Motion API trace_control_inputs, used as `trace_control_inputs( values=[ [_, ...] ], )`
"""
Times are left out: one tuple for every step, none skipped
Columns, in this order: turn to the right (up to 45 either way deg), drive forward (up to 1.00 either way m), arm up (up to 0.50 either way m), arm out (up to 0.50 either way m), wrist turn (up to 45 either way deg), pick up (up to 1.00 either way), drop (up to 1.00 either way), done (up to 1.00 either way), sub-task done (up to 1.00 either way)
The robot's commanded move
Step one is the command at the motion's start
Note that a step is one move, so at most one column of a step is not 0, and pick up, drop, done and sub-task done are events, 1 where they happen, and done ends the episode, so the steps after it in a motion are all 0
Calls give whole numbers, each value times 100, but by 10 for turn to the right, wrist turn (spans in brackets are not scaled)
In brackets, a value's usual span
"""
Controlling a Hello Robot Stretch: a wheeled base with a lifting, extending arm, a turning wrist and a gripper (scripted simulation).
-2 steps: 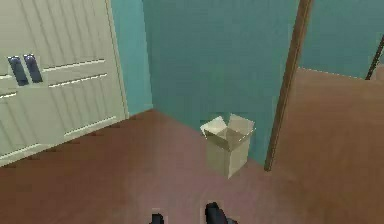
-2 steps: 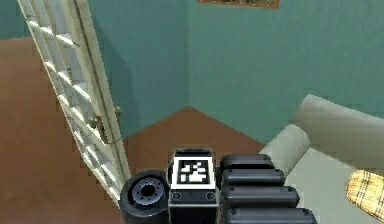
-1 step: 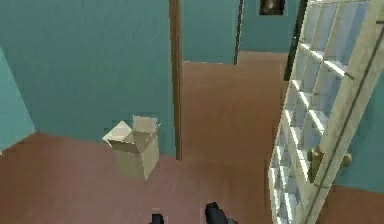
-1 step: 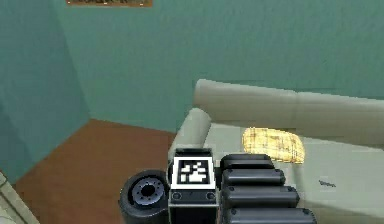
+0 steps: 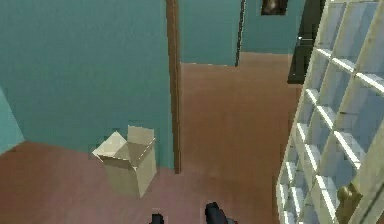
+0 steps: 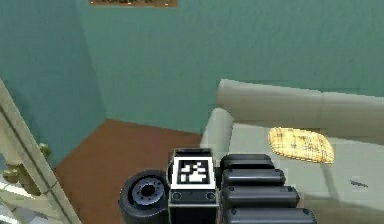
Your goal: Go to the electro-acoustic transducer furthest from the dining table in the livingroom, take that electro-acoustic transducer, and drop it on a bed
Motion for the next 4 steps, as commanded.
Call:
trace_control_inputs(
  values=[
    [0,30,0,0,0,0,0,0,0],
    [150,0,0,0,0,0,0,0,0],
    [0,100,0,0,0,0,0,0,0],
    [90,0,0,0,0,0,0,0,0]
  ],
)
